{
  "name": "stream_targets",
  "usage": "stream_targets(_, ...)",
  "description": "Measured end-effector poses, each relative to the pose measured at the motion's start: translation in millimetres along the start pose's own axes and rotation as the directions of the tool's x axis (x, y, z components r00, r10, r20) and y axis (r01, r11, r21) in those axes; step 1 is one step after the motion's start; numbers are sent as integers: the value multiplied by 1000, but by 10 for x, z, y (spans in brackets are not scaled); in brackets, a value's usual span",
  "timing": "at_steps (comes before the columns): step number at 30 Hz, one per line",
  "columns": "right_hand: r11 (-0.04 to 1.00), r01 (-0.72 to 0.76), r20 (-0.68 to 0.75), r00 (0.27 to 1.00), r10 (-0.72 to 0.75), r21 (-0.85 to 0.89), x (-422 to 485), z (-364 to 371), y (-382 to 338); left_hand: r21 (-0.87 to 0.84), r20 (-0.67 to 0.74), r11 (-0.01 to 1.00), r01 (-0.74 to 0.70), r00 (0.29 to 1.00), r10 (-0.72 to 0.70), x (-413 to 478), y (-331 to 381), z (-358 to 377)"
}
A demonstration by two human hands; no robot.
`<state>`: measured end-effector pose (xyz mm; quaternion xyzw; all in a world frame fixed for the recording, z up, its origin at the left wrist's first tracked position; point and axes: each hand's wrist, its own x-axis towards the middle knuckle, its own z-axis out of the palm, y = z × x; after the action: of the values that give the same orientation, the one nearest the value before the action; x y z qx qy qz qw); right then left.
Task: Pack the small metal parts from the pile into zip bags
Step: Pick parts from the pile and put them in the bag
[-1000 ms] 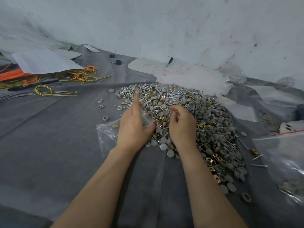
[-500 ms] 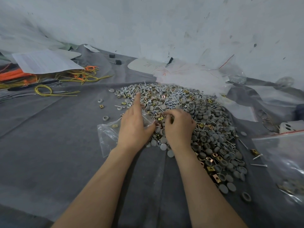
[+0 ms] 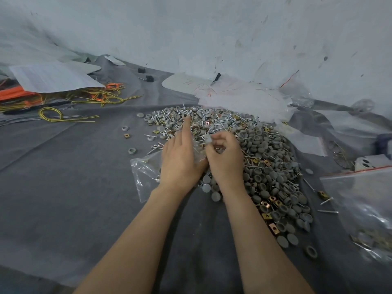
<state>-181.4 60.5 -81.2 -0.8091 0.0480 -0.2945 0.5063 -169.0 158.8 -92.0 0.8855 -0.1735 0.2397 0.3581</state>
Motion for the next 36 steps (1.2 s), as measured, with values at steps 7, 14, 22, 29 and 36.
stream_targets(7, 998, 55, 171, 984, -58, 25, -7, -46, -97, -103, 18, 995, 4, 1000, -3, -29, -99, -22)
stream_targets(14, 886, -78, -18, 997, 79, -457, 59, -215, 80, -96, 19, 995, 13, 1000, -11, -36, -109, 34)
stream_targets(22, 776, -25, 85, 991, 100, -630, 38, -131, 102, -93, -24, 996, -4, 1000, 2, -39, -132, 51)
stream_targets(29, 904, -42, -72, 997, 12, -425, 50, -149, 80, -90, -26, 996, 3, 1000, -6, -31, -136, 69)
stream_targets(36, 1000, -2, -77, 997, 4, 25, 13, -76, -37, -105, -22, 994, -10, 1000, 7, -36, -127, 79)
